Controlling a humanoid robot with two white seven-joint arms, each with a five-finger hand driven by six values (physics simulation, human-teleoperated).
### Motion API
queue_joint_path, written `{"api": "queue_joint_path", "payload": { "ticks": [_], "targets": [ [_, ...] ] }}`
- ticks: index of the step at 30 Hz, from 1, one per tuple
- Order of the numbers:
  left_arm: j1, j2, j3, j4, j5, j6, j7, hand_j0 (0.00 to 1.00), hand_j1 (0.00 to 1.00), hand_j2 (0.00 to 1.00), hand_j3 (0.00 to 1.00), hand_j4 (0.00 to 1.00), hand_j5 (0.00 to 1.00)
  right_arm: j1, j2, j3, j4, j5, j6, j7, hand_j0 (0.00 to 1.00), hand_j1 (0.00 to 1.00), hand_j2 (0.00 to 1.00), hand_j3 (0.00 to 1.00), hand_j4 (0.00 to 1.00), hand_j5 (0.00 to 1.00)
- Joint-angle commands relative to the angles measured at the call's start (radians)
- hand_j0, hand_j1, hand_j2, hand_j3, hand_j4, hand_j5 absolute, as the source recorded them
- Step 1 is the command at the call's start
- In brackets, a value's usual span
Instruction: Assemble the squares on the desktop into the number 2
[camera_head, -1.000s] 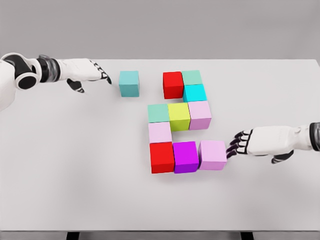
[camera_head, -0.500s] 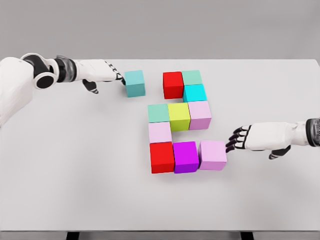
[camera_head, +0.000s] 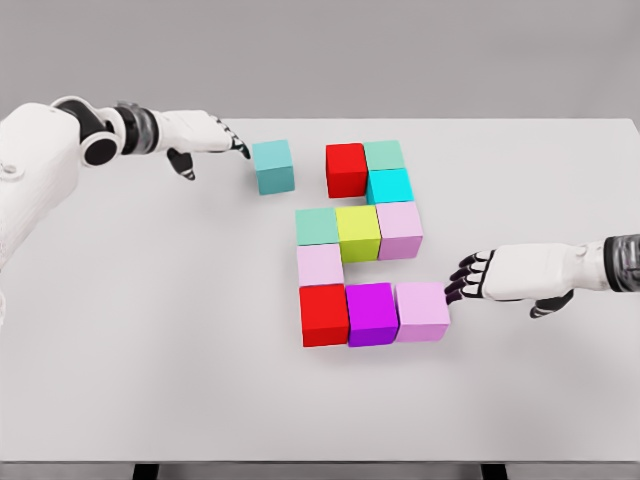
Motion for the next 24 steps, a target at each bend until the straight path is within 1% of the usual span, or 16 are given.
{"api": "queue_joint_path", "payload": {
  "ticks": [1, 10, 18, 19, 20, 21, 22, 23, 24],
  "targets": [
    [0.000, -0.029, 0.004, 0.027, -0.010, 0.001, 0.000, 0.90, 0.90, 0.90, 0.90, 0.90, 0.90, 0.000, 0.002, -0.001, -0.001, -0.005, 0.002, 0.000, 1.00, 1.00, 1.00, 1.00, 1.00, 1.00],
    [0.000, -0.053, 0.004, 0.027, -0.010, 0.001, 0.000, 0.90, 0.90, 0.90, 0.90, 0.90, 0.90, -0.003, 0.004, -0.001, 0.001, -0.007, 0.002, 0.000, 1.00, 1.00, 1.00, 1.00, 1.00, 1.00],
    [0.008, -0.017, 0.002, 0.007, -0.004, 0.001, 0.000, 0.90, 0.90, 0.90, 0.90, 0.90, 0.90, -0.003, 0.008, -0.004, 0.010, -0.007, 0.002, 0.000, 1.00, 1.00, 1.00, 1.00, 1.00, 1.00],
    [0.008, -0.012, 0.001, -0.003, -0.004, 0.001, 0.000, 0.90, 0.90, 0.90, 0.90, 0.90, 0.90, -0.003, -0.004, -0.037, 0.024, -0.008, 0.002, -0.002, 1.00, 1.00, 1.00, 1.00, 1.00, 1.00],
    [0.009, -0.012, -0.001, -0.008, -0.005, 0.001, 0.000, 0.90, 0.90, 0.90, 0.90, 0.90, 0.90, -0.002, -0.018, -0.096, 0.082, -0.016, 0.002, -0.002, 1.00, 1.00, 1.00, 1.00, 1.00, 1.00],
    [0.009, -0.012, -0.002, -0.010, -0.005, 0.001, 0.000, 0.90, 0.90, 0.90, 0.90, 0.90, 0.90, 0.005, -0.024, -0.194, 0.168, -0.036, 0.002, -0.008, 1.00, 1.00, 1.00, 1.00, 1.00, 1.00],
    [0.011, -0.012, -0.004, -0.017, -0.005, 0.001, 0.000, 0.90, 0.90, 0.90, 0.90, 0.90, 0.90, 0.057, -0.024, -0.329, 0.231, -0.148, 0.002, -0.006, 1.00, 1.00, 1.00, 1.00, 1.00, 1.00],
    [0.012, -0.014, -0.007, -0.023, -0.007, 0.001, 0.000, 0.90, 0.90, 0.90, 0.90, 0.90, 0.90, 0.144, -0.016, -0.493, 0.272, -0.264, 0.002, -0.003, 1.00, 1.00, 1.00, 1.00, 1.00, 1.00],
    [0.014, -0.015, -0.007, -0.023, -0.007, 0.001, 0.000, 0.90, 0.90, 0.90, 0.90, 0.90, 0.90, 0.219, -0.004, -0.602, 0.283, -0.338, 0.002, -0.008, 1.00, 1.00, 1.00, 1.00, 1.00, 1.00]
  ]
}}
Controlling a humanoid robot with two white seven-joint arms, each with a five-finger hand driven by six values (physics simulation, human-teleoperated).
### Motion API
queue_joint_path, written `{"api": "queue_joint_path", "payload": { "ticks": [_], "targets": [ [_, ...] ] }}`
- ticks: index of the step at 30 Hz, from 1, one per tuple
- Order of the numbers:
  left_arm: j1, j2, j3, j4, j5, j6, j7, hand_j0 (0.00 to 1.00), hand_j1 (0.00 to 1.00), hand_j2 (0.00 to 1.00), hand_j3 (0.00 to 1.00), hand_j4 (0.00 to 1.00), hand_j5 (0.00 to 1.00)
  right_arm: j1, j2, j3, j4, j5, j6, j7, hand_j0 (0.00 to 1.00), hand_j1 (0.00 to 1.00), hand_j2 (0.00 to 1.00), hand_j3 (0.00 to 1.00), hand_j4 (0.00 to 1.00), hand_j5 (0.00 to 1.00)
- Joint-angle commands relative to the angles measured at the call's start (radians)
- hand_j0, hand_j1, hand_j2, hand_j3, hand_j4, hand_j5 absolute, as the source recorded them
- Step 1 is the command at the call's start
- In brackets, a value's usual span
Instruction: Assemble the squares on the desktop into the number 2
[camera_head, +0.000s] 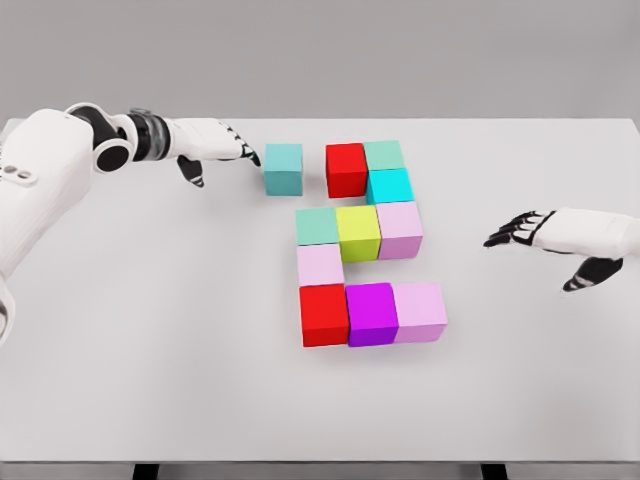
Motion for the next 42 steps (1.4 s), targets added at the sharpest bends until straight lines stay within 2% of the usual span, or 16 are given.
{"api": "queue_joint_path", "payload": {
  "ticks": [1, 2, 3, 4, 5, 6, 8, 9, 10, 15, 19, 27, 31, 42],
  "targets": [
    [0.000, -0.001, 0.001, -0.010, 0.003, 0.002, 0.000, 0.90, 0.90, 0.90, 0.90, 0.90, 0.90, 0.024, 0.027, -0.306, 0.099, -0.237, 0.001, -0.003, 1.00, 1.00, 1.00, 1.00, 1.00, 1.00],
    [0.000, -0.003, 0.001, -0.010, 0.003, 0.002, 0.000, 0.90, 0.90, 0.90, 0.90, 0.90, 0.90, 0.108, 0.072, -0.395, 0.134, -0.308, 0.001, -0.003, 1.00, 1.00, 1.00, 1.00, 1.00, 1.00],
    [0.000, -0.007, 0.001, -0.010, 0.003, 0.002, 0.000, 0.90, 0.90, 0.90, 0.90, 0.90, 0.90, 0.182, 0.174, -0.507, 0.146, -0.337, 0.001, -0.001, 1.00, 1.00, 1.00, 1.00, 1.00, 1.00],
    [0.000, -0.007, 0.001, -0.010, 0.003, 0.002, 0.000, 0.90, 0.90, 0.90, 0.90, 0.90, 0.90, 0.239, 0.236, -0.598, 0.160, -0.329, 0.001, -0.001, 1.00, 1.00, 1.00, 1.00, 1.00, 1.00],
    [0.000, -0.009, -0.001, -0.015, 0.003, 0.002, 0.000, 0.90, 0.90, 0.90, 0.90, 0.90, 0.90, 0.279, 0.260, -0.664, 0.174, -0.329, 0.001, -0.001, 1.00, 1.00, 1.00, 1.00, 1.00, 1.00],
    [0.000, -0.009, -0.001, -0.022, 0.002, 0.002, 0.000, 0.90, 0.90, 0.90, 0.90, 0.90, 0.90, 0.299, 0.268, -0.698, 0.204, -0.335, 0.001, -0.001, 1.00, 1.00, 1.00, 1.00, 1.00, 1.00],
    [0.000, -0.009, -0.001, -0.025, 0.002, 0.002, 0.000, 0.90, 0.90, 0.90, 0.90, 0.90, 0.90, 0.351, 0.314, -0.709, 0.224, -0.293, 0.001, 0.010, 1.00, 1.00, 1.00, 1.00, 1.00, 1.00],
    [0.000, -0.009, -0.001, -0.029, 0.002, 0.002, 0.000, 0.90, 0.90, 0.90, 0.90, 0.90, 0.90, 0.358, 0.342, -0.718, 0.278, -0.240, 0.001, 0.025, 1.00, 1.00, 1.00, 1.00, 1.00, 1.00],
    [0.000, -0.009, -0.002, -0.030, 0.002, 0.002, 0.000, 0.90, 0.90, 0.90, 0.90, 0.90, 0.90, 0.360, 0.345, -0.719, 0.289, -0.233, 0.001, 0.028, 1.00, 1.00, 1.00, 1.00, 1.00, 1.00],
    [0.002, -0.023, -0.002, -0.036, -0.003, 0.002, 0.000, 0.90, 0.90, 0.90, 0.90, 0.90, 0.90, 0.366, 0.388, -0.718, 0.275, -0.233, 0.001, 0.026, 1.00, 1.00, 1.00, 1.00, 1.00, 1.00],
    [0.003, -0.023, -0.002, -0.036, -0.006, 0.002, 0.000, 0.90, 0.90, 0.90, 0.90, 0.90, 0.90, 0.363, 0.440, -0.718, 0.189, -0.234, 0.001, 0.026, 1.00, 1.00, 1.00, 1.00, 1.00, 1.00],
    [0.005, -0.001, -0.002, -0.045, -0.005, 0.002, 0.000, 0.90, 0.90, 0.90, 0.90, 0.90, 0.90, 0.358, 0.467, -0.713, 0.194, -0.236, 0.001, 0.026, 1.00, 1.00, 1.00, 1.00, 1.00, 1.00],
    [0.009, 0.004, -0.009, -0.094, -0.006, 0.002, 0.000, 0.90, 0.90, 0.90, 0.90, 0.90, 0.90, 0.358, 0.469, -0.709, 0.189, -0.236, 0.001, 0.026, 1.00, 1.00, 1.00, 1.00, 1.00, 1.00],
    [0.012, -0.007, -0.021, -0.104, -0.006, 0.002, 0.000, 0.90, 0.90, 0.90, 0.90, 0.90, 0.90, 0.357, 0.469, -0.707, 0.186, -0.236, 0.001, 0.026, 1.00, 1.00, 1.00, 1.00, 1.00, 1.00]
  ]
}}
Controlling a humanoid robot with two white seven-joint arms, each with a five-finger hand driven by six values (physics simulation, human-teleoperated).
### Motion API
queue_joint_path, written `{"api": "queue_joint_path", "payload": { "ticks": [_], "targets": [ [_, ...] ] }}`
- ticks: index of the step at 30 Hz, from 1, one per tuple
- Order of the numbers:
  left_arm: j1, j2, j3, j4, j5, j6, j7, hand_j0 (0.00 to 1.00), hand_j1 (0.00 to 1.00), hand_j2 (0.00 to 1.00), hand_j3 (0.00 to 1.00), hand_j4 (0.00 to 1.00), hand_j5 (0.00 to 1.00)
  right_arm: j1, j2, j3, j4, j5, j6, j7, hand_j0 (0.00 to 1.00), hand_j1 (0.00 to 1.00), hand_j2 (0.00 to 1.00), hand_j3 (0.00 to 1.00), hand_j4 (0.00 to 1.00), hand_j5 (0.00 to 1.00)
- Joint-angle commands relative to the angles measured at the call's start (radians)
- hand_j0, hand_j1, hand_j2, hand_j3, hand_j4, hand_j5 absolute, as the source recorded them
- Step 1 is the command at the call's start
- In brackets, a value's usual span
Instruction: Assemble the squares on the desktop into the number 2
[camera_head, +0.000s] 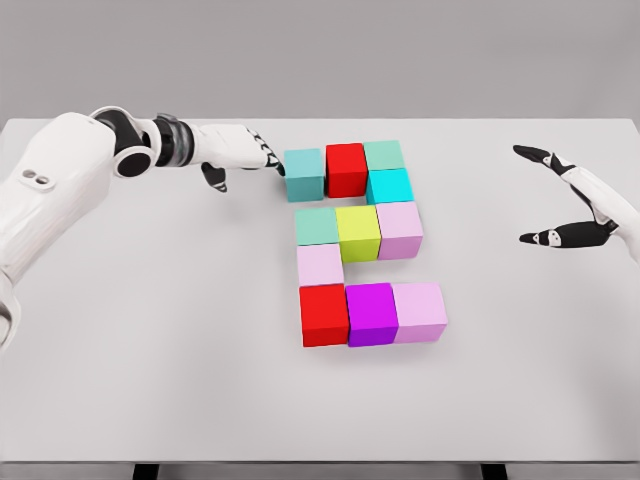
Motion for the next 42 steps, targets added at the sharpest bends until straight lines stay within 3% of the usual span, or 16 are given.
{"api": "queue_joint_path", "payload": {
  "ticks": [1, 31, 33, 35, 37, 38, 40, 41, 42],
  "targets": [
    [0.000, 0.000, 0.002, -0.001, 0.004, 0.001, 0.000, 0.90, 0.90, 0.90, 0.90, 0.90, 0.90, 0.000, -0.001, 0.000, -0.002, -0.008, 0.002, 0.000, 1.00, 1.00, 1.00, 1.00, 1.00, 1.00],
    [-0.003, -0.005, 0.008, 0.013, 0.005, 0.001, 0.002, 0.90, 0.90, 0.90, 0.90, 0.90, 0.90, 0.002, -0.001, 0.000, -0.001, -0.008, 0.002, 0.000, 1.00, 1.00, 1.00, 1.00, 1.00, 1.00],
    [-0.006, 0.030, 0.011, 0.013, 0.013, 0.001, 0.002, 0.96, 0.96, 0.96, 0.96, 0.96, 0.96, 0.002, 0.000, 0.002, -0.002, -0.008, 0.002, 0.000, 1.00, 1.00, 1.00, 1.00, 1.00, 1.00],
    [-0.009, 0.170, 0.011, -0.016, 0.062, 0.001, 0.007, 1.00, 1.00, 1.00, 1.00, 1.00, 1.00, 0.000, 0.000, 0.000, -0.005, -0.008, 0.002, 0.000, 1.00, 1.00, 1.00, 1.00, 1.00, 1.00],
    [-0.009, 0.170, 0.011, -0.016, 0.062, 0.001, 0.007, 1.00, 1.00, 1.00, 1.00, 1.00, 1.00, 0.000, 0.000, 0.000, -0.005, -0.008, 0.002, 0.000, 1.00, 1.00, 1.00, 1.00, 1.00, 1.00],
    [0.003, 0.328, 0.010, -0.039, 0.137, 0.001, 0.008, 1.00, 1.00, 1.00, 1.00, 1.00, 1.00, 0.002, 0.000, -0.001, -0.004, -0.008, 0.002, 0.000, 1.00, 1.00, 1.00, 1.00, 1.00, 1.00],
    [0.003, 0.328, 0.010, -0.039, 0.137, 0.001, 0.008, 1.00, 1.00, 1.00, 1.00, 1.00, 1.00, 0.002, 0.000, -0.001, -0.004, -0.008, 0.002, 0.000, 1.00, 1.00, 1.00, 1.00, 1.00, 1.00],
    [0.021, 0.431, 0.011, -0.079, 0.140, 0.001, 0.008, 1.00, 1.00, 1.00, 1.00, 1.00, 1.00, 0.002, 0.000, -0.001, -0.004, -0.008, 0.002, 0.000, 1.00, 1.00, 1.00, 1.00, 1.00, 1.00],
    [0.025, 0.469, 0.013, -0.078, 0.151, 0.001, 0.008, 1.00, 1.00, 1.00, 1.00, 1.00, 1.00, 0.002, 0.000, -0.001, -0.002, -0.008, 0.002, 0.000, 1.00, 1.00, 1.00, 1.00, 1.00, 1.00]
  ]
}}
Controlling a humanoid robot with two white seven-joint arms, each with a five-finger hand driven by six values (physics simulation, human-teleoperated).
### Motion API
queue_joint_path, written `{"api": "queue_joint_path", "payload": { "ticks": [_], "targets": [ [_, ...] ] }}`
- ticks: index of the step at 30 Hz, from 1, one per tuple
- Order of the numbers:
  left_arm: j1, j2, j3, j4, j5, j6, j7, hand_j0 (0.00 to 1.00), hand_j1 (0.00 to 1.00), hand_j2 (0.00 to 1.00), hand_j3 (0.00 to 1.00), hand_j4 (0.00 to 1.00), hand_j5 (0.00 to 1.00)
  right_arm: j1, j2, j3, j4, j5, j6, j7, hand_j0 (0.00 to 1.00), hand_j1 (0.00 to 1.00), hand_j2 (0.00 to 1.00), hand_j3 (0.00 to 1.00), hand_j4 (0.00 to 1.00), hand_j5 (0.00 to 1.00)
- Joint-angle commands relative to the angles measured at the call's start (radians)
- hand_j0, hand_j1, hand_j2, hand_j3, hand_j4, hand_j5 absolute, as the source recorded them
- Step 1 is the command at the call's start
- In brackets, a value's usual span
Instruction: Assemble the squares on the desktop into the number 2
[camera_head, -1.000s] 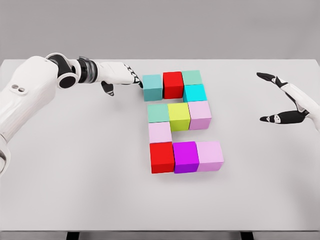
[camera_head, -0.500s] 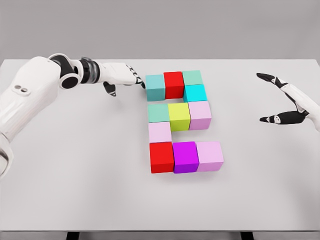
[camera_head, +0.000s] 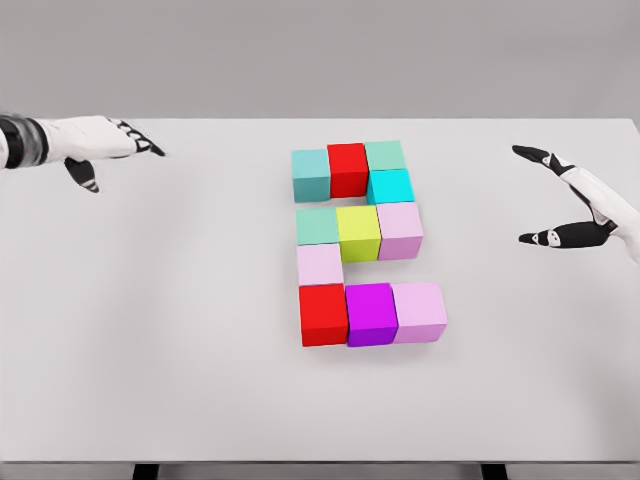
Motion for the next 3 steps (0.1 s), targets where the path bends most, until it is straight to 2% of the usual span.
{"api": "queue_joint_path", "payload": {
  "ticks": [1, 2, 3],
  "targets": [
    [0.000, 0.112, 0.005, -0.024, 0.030, 0.002, 0.001, 1.00, 1.00, 1.00, 1.00, 1.00, 1.00, 0.000, -0.001, -0.001, 0.001, -0.008, 0.002, 0.000, 1.00, 1.00, 1.00, 1.00, 1.00, 1.00],
    [0.028, 0.162, 0.027, -0.024, 0.054, 0.002, 0.003, 1.00, 1.00, 1.00, 1.00, 1.00, 1.00, 0.000, -0.001, -0.001, 0.004, -0.008, 0.002, 0.000, 1.00, 1.00, 1.00, 1.00, 1.00, 1.00],
    [0.034, 0.166, 0.032, -0.024, 0.056, 0.002, 0.003, 1.00, 1.00, 1.00, 1.00, 1.00, 1.00, 0.000, -0.001, -0.001, 0.004, -0.008, 0.002, 0.000, 1.00, 1.00, 1.00, 1.00, 1.00, 1.00]
  ]
}}
